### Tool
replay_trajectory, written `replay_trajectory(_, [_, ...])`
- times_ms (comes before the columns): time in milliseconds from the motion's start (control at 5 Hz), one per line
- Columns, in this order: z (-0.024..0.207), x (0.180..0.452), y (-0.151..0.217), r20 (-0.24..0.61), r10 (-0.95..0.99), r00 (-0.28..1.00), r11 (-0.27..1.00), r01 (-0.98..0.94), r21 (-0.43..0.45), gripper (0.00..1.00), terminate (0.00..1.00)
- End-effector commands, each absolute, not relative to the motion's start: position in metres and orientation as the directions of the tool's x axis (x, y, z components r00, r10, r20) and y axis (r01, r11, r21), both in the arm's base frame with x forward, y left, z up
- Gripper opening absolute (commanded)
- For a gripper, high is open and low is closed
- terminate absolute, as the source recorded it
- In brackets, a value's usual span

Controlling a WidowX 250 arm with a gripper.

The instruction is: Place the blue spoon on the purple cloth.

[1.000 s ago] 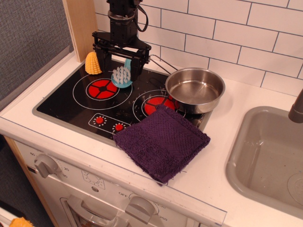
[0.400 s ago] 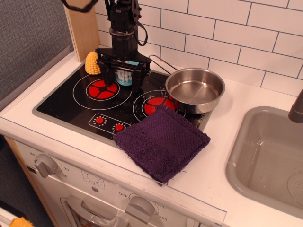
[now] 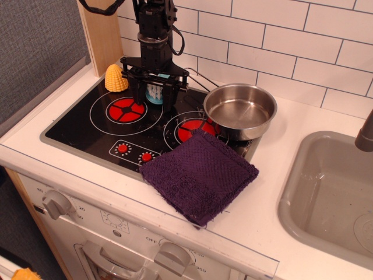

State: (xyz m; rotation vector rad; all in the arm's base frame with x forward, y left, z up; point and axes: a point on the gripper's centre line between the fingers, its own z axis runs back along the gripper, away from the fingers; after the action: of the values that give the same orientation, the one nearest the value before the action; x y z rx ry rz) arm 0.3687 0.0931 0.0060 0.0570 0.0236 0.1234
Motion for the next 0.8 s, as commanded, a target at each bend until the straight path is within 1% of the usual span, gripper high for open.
replay_trajectory(0, [0.069,0.352,0.069,0.112,0.071,0.991,0.996,-0.077,0.052,0.00,0.00])
replay_trajectory(200, [0.098,0.322,0.044,0.169,0.062,0.984,0.998,-0.066,0.017,0.00,0.00])
replay_trajectory(400, [0.096,0.283,0.001,0.150,-0.001,0.989,1.000,0.004,-0.025,0.00,0.00])
replay_trajectory(600, [0.081,0.249,-0.036,0.115,-0.068,0.991,0.996,0.074,-0.050,0.00,0.00])
